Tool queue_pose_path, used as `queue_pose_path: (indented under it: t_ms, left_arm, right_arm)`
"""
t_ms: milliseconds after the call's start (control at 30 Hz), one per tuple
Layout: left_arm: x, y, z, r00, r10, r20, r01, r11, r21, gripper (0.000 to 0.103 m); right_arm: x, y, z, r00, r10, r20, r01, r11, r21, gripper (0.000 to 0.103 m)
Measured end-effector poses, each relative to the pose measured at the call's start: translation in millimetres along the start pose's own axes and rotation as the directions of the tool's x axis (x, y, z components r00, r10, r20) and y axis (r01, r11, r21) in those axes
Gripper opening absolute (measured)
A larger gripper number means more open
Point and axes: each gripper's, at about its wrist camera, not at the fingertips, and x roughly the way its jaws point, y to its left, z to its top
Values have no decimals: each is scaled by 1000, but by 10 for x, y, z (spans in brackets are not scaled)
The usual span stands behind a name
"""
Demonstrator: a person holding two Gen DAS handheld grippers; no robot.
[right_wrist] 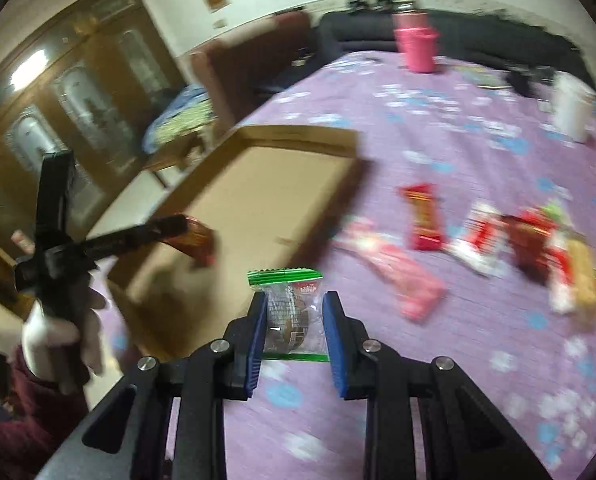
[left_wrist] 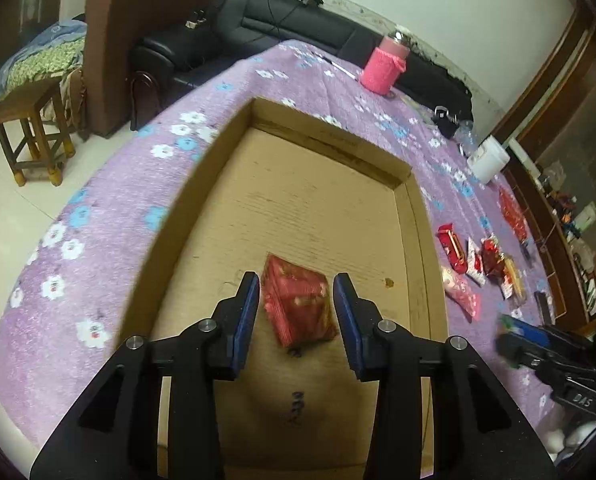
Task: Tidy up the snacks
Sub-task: 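Carry both snacks into the cardboard tray and open both grippers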
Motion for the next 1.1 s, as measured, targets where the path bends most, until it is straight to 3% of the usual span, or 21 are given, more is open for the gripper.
queue_pose_path:
  t_ms: [167,300,367,433,500,700,800,900,1100]
  left_arm:
    - [-314,279,-11,997,-19,78,23,998,-53,38]
    - [-480,454,-38,993,-16,116,26,996,-87,38]
    - [-518,504,-44,993,-15,120,26,995,-95,38]
    - [-549,530,-57,992,-16,127,28,995,-99,38]
    - [-562,518,-86,991,-27,133,41,994,-105,38]
    - [-471,227,-180,988,-103,111,110,992,-60,38]
    - [-369,12,-220,988,-139,69,141,990,-22,38]
    - [-309,-210,-275,987,-160,33,159,987,25,38]
    - [-311,-563,-378,984,-181,-2,180,978,104,38]
  right_arm:
    - [445,388,254,997,54,-46,-56,997,-52,32]
    - [649,491,335,997,46,-68,-50,997,-62,34]
    - [617,489,351,998,44,-46,-47,997,-64,36]
    - [505,436,348,1000,26,-8,-26,998,-53,47]
    - [342,289,302,1000,-5,31,6,1000,-25,52]
    - [-118,-398,37,979,-187,86,177,977,116,53]
    - [-269,-677,-103,968,-239,82,221,958,182,53]
    - [-288,-805,-164,966,-246,75,227,953,200,53]
    - [49,-733,43,977,-199,69,190,975,117,53]
